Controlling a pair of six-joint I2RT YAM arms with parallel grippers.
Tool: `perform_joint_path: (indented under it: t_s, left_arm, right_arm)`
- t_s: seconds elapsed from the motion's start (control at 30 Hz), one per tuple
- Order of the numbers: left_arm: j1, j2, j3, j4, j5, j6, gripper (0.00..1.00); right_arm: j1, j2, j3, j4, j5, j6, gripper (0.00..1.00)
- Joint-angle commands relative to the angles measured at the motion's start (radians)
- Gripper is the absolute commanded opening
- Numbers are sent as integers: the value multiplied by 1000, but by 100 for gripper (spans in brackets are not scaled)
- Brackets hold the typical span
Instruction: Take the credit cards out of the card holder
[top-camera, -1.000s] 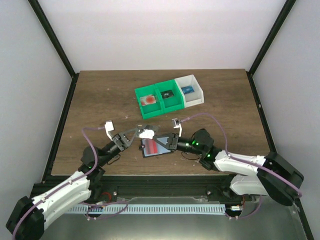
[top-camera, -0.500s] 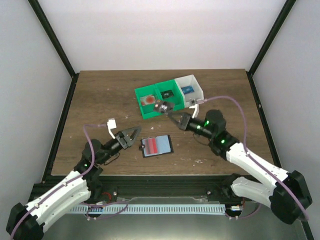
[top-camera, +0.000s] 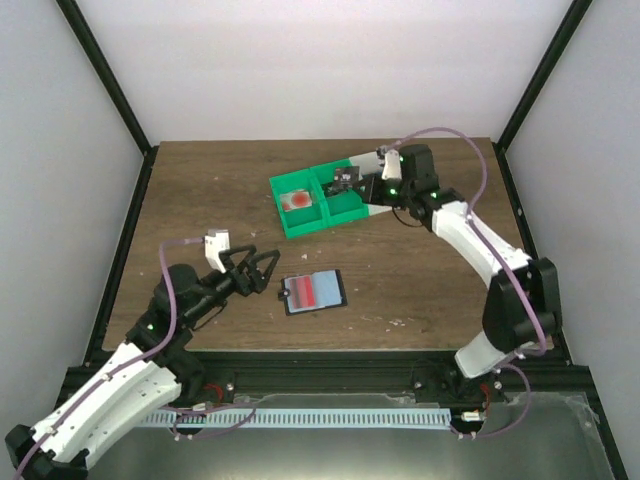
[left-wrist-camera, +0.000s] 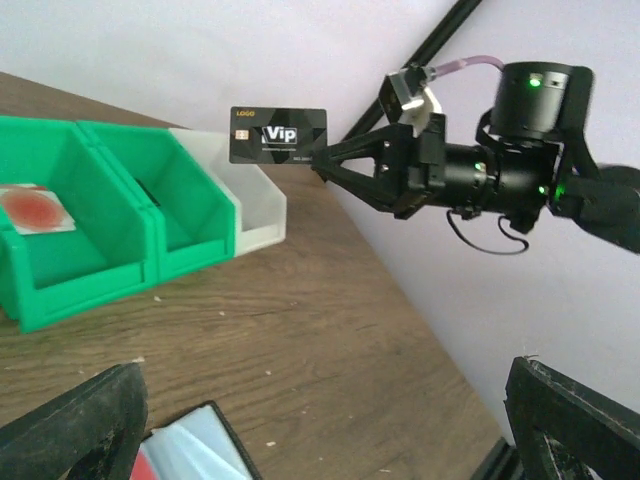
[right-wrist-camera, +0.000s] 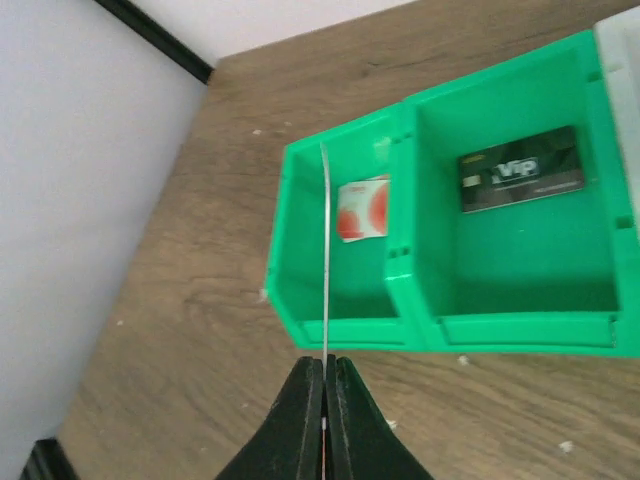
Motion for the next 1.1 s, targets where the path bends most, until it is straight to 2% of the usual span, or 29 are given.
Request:
perform_joint_path:
  t_s: [0.0,0.13,0.5,0.63,0.77,0.97,1.07]
  left_arm:
    - [-1,-49,15,-142,-73,47,99]
    - [-2,-89,23,-189,-63,38,100]
    - [-2,-153,7,-185,-63,34,100]
    - [-2,-159,3,-182,-66,33,100]
    - [-2,-160,4,-182,-71,36,99]
    - [-1,-153,-5,-169,-68,36,100]
    - [-2,-144,-1,-170,-67,39,99]
  right_arm:
    - [-29,137,164,-156,25,-129,0]
    - [-33,291,305,-245,43,-171,0]
    - [-34,546,499,-258,-13,-209,0]
    - [-33,614,569,-258,-24,-228,0]
    - [-33,702,673,-330,-36,-239,0]
    - [-33,769,739,-344,-45,-235,1]
    - [-34,790,768,-354,-17,-220,6]
